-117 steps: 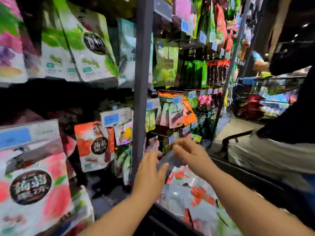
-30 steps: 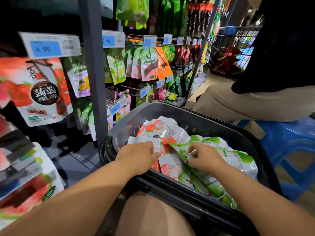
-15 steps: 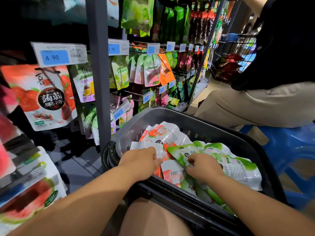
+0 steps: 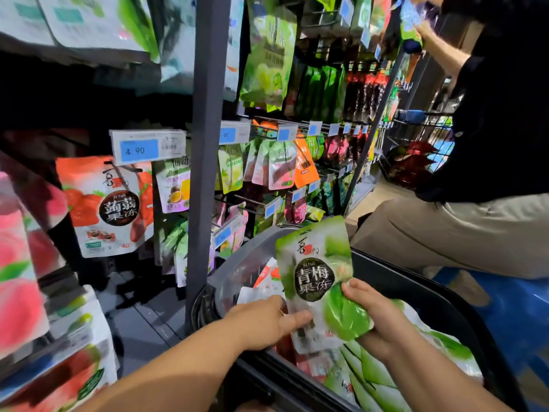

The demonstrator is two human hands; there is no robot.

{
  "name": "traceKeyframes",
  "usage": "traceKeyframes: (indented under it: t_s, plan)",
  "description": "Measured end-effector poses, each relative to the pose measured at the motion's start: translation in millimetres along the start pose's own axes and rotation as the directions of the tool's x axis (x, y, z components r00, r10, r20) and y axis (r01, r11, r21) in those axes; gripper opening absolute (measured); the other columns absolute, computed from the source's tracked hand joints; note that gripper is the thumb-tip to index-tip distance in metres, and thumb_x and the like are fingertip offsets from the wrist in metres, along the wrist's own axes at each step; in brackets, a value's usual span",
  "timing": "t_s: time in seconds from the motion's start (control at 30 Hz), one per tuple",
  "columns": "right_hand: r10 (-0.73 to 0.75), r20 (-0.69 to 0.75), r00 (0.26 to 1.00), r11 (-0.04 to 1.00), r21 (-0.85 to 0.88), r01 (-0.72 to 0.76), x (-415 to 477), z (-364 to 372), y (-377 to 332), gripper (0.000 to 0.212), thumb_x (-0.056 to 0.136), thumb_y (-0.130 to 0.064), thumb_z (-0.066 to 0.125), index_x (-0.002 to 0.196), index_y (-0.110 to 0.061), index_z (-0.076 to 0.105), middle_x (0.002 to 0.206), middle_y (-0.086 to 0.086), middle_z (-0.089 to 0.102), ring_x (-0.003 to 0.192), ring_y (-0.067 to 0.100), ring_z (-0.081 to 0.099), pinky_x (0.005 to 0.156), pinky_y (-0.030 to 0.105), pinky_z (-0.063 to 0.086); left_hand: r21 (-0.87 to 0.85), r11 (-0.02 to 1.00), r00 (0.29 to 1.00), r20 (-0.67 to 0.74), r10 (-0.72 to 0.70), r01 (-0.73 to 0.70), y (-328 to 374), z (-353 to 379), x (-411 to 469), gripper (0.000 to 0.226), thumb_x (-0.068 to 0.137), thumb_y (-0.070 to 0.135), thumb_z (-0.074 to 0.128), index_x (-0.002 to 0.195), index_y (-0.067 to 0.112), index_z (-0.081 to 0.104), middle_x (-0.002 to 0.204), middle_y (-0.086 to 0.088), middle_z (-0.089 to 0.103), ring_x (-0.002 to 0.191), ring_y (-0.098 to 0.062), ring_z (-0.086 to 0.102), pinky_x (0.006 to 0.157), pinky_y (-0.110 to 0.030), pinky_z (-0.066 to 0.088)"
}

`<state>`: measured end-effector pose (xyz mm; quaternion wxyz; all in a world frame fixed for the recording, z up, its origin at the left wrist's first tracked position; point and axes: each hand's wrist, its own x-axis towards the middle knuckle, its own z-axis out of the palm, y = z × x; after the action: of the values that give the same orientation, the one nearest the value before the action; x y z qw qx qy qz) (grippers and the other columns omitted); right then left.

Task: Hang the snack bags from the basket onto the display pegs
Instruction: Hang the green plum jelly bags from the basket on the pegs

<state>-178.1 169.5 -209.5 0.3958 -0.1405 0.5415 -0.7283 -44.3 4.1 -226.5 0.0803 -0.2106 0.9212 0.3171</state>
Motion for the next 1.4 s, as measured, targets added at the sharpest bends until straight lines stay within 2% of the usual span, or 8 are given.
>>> traceKeyframes:
  t_s: [0.1, 0.27, 0.5, 1.0, 1.13, 1.2, 1.3, 1.4]
  plan:
    - [-0.017, 0.106, 0.994, 0.996, 0.091, 0.008, 7, 14, 6, 0.075, 0.047, -0.022, 0.098, 0.112, 0.001, 0.067, 0.11, 0.026, 0.067, 0.089, 0.037, 0.067, 0.074, 0.046, 0.058, -0.295, 0.951, 0.996, 0.008, 0.093, -0.087, 2, -11, -6, 0.025, 0.095, 0.061, 0.041, 0.103, 0.041, 0.053, 0.114, 0.014, 0.058, 0.119, -0.011, 0.053, 0.095, -0.02, 0.036]
    - [-0.064, 0.119, 0.991, 0.994, 0.095, 0.053, 5, 31, 5, 0.045, 0.087, -0.02, 0.053, 0.127, 0.0, 0.058, 0.12, 0.024, 0.067, 0.098, 0.035, 0.071, 0.074, 0.043, 0.061, -0.54, 0.816, 0.978, -0.129, 0.164, -0.209, -2, -18, -8, 0.016, 0.094, 0.045, 0.057, 0.11, 0.043, 0.054, 0.106, 0.025, 0.064, 0.094, 0.012, 0.058, 0.08, 0.0, 0.042]
    - [-0.153, -0.027, 0.988, 0.981, -0.128, 0.148, 3, 32, 19, 0.053, 0.069, -0.005, 0.079, 0.117, 0.001, 0.059, 0.105, 0.023, 0.073, 0.089, 0.036, 0.072, 0.072, 0.044, 0.061, -0.635, 0.723, 0.962, -0.216, 0.169, -0.27, -9, -11, -5, 0.039, 0.091, 0.032, 0.068, 0.128, 0.03, 0.058, 0.118, 0.013, 0.07, 0.109, -0.005, 0.065, 0.099, -0.03, 0.05]
    - [-0.248, 0.021, 0.969, 0.923, -0.298, 0.242, 7, 20, 22, 0.02, 0.094, -0.003, 0.061, 0.111, -0.013, 0.062, 0.101, 0.008, 0.075, 0.091, 0.022, 0.071, 0.078, 0.035, 0.058, -0.685, 0.697, 0.976, -0.179, 0.122, -0.213, -7, -8, -7, 0.031, 0.077, 0.01, 0.081, 0.105, 0.019, 0.073, 0.101, 0.006, 0.076, 0.1, -0.015, 0.07, 0.099, -0.038, 0.051]
    - [-0.161, 0.027, 0.987, 0.638, -0.76, 0.125, 2, -29, 2, 0.024, 0.088, -0.026, 0.073, 0.107, -0.023, 0.059, 0.094, -0.007, 0.071, 0.09, 0.013, 0.066, 0.085, 0.032, 0.054, -0.537, 0.817, 0.958, -0.277, 0.067, -0.212, -11, -6, -3, 0.018, 0.076, 0.025, 0.083, 0.089, 0.029, 0.072, 0.086, 0.017, 0.074, 0.086, -0.005, 0.067, 0.087, -0.028, 0.05]
    - [-0.131, -0.022, 0.991, 0.28, -0.96, 0.016, -4, -58, -13, 0.037, 0.083, -0.036, 0.077, 0.114, -0.032, 0.058, 0.114, -0.012, 0.065, 0.106, 0.009, 0.061, 0.096, 0.032, 0.05, -0.475, 0.856, 0.949, -0.309, 0.053, -0.203, -10, -7, -4, 0.016, 0.076, 0.031, 0.082, 0.087, 0.032, 0.07, 0.084, 0.017, 0.072, 0.082, -0.005, 0.064, 0.079, -0.024, 0.046]
    - [-0.031, -0.105, 0.994, -0.187, -0.976, -0.108, -10, -98, -21, 0.063, 0.076, -0.045, 0.081, 0.131, -0.034, 0.055, 0.138, -0.01, 0.049, 0.13, 0.014, 0.045, 0.107, 0.029, 0.039, -0.396, 0.898, 0.944, -0.325, 0.059, -0.193, -9, -6, -2, 0.018, 0.076, 0.037, 0.081, 0.086, 0.038, 0.067, 0.097, 0.01, 0.074, 0.093, -0.012, 0.065, 0.086, -0.028, 0.048]
    - [0.087, -0.156, 0.984, -0.347, -0.931, -0.117, -11, -122, -13, 0.078, 0.066, -0.059, 0.082, 0.134, -0.043, 0.047, 0.148, -0.013, 0.036, 0.14, 0.016, 0.032, 0.116, 0.04, 0.029, -0.339, 0.924, 0.947, -0.313, 0.067, -0.177, -8, -5, -2, 0.016, 0.076, 0.041, 0.08, 0.081, 0.042, 0.065, 0.095, 0.013, 0.073, 0.093, -0.01, 0.065, 0.083, -0.026, 0.047]
